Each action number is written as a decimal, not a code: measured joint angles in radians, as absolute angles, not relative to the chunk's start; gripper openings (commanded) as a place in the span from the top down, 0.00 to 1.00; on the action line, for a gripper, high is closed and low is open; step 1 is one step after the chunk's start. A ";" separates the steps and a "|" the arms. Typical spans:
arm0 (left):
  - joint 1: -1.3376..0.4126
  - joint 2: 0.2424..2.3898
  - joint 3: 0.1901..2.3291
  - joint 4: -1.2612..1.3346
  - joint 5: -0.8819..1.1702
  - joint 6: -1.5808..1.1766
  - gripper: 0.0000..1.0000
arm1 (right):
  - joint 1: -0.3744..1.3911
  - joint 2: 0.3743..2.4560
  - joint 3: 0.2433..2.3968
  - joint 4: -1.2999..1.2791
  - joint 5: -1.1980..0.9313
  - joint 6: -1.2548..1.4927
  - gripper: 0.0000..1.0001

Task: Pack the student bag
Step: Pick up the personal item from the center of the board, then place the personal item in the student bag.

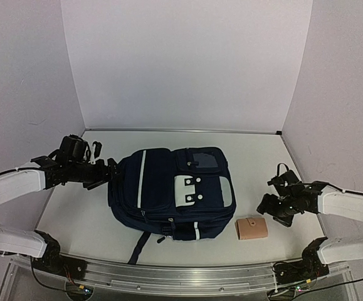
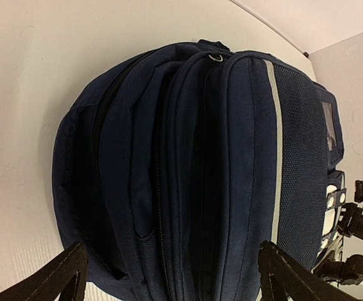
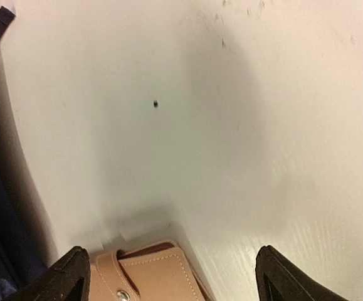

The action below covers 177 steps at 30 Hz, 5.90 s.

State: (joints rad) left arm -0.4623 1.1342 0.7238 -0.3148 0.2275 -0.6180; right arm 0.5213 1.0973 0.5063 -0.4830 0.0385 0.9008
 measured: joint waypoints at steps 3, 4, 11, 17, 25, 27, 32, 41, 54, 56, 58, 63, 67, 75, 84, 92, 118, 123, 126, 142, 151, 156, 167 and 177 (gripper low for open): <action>-0.461 1.144 0.724 -0.314 0.235 -0.612 0.05 | 0.521 1.100 0.496 -0.471 -0.022 0.912 0.30; -0.461 1.149 0.725 -0.314 0.238 -0.606 0.05 | 0.521 1.104 0.496 -0.462 -0.041 0.912 0.31; -0.461 1.192 0.731 -0.314 0.256 -0.588 0.04 | 0.521 1.187 0.495 -0.432 -0.134 0.902 0.35; -0.461 1.234 0.740 -0.287 0.271 -0.573 0.04 | 0.528 1.235 0.498 -0.413 -0.182 0.882 0.46; -0.461 1.289 0.752 -0.272 0.294 -0.572 0.04 | 0.583 1.244 0.528 -0.347 -0.301 0.862 0.48; -0.461 1.296 0.753 -0.267 0.296 -0.572 0.04 | 0.587 1.249 0.526 -0.344 -0.317 0.860 0.48; -0.461 1.301 0.754 -0.260 0.304 -0.569 0.04 | 0.611 1.258 0.501 -0.346 -0.333 0.859 0.58; -0.461 1.318 0.767 -0.257 0.313 -0.564 0.04 | 0.685 1.255 0.497 -0.365 -0.338 0.877 0.87; -0.461 1.303 0.772 -0.262 0.317 -0.549 0.03 | 0.696 0.986 0.579 -0.556 -0.208 0.977 1.00; -0.459 1.301 0.772 -0.262 0.326 -0.549 0.03 | 0.696 0.960 0.629 -0.629 -0.145 0.981 1.00; -0.459 1.301 0.772 -0.261 0.341 -0.547 0.03 | 0.696 0.934 0.685 -0.698 -0.084 0.983 1.00; -0.457 1.295 0.772 -0.238 0.402 -0.541 0.04 | 0.696 0.898 0.844 -0.833 0.036 0.979 1.00; -0.471 1.268 0.772 -0.217 0.443 -0.540 0.04 | 0.696 0.886 0.996 -0.861 0.089 0.943 1.00; -0.649 1.245 0.806 -0.133 0.462 -0.575 0.05 | 0.694 0.890 1.079 -0.587 -0.148 0.820 1.00; -0.834 1.279 0.941 0.125 0.569 -0.602 0.03 | 0.724 1.016 1.025 -0.211 -0.480 0.798 1.00; -0.834 1.178 0.980 0.082 0.381 -0.551 0.00 | 0.746 1.046 1.025 -0.102 -0.558 0.774 1.00; -0.844 1.448 1.042 0.481 0.895 -0.737 0.91 | 0.781 1.123 1.008 0.000 -0.619 0.747 0.92; -0.839 1.454 1.042 0.415 0.839 -0.744 1.00 | 0.783 1.123 0.999 -0.022 -0.534 0.725 0.12; -0.817 1.453 1.046 0.335 0.804 -0.751 1.00 | 0.778 1.123 0.998 -0.111 -0.407 0.704 0.02; -0.577 1.414 0.979 0.151 0.731 -0.836 1.00 | 0.513 1.123 0.735 -0.405 -0.178 0.689 0.26; -0.559 1.361 0.979 0.086 0.713 -0.802 1.00 | 0.509 1.046 0.700 -0.369 -0.390 0.661 0.76; -0.545 1.344 0.979 0.050 0.703 -0.784 1.00 | 0.517 1.004 0.699 -0.318 -0.463 0.667 1.00; -0.497 1.301 0.984 -0.041 0.695 -0.753 1.00 | 0.831 1.198 0.753 -0.143 -0.311 0.706 1.00; -0.466 1.347 1.105 -0.090 0.721 -0.748 1.00 | 1.064 1.633 1.058 0.050 -0.079 0.671 0.97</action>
State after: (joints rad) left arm -0.4656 1.3469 1.1046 -0.0903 0.7212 -0.7483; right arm 1.0636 1.6325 1.0576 0.0497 -0.0794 0.6707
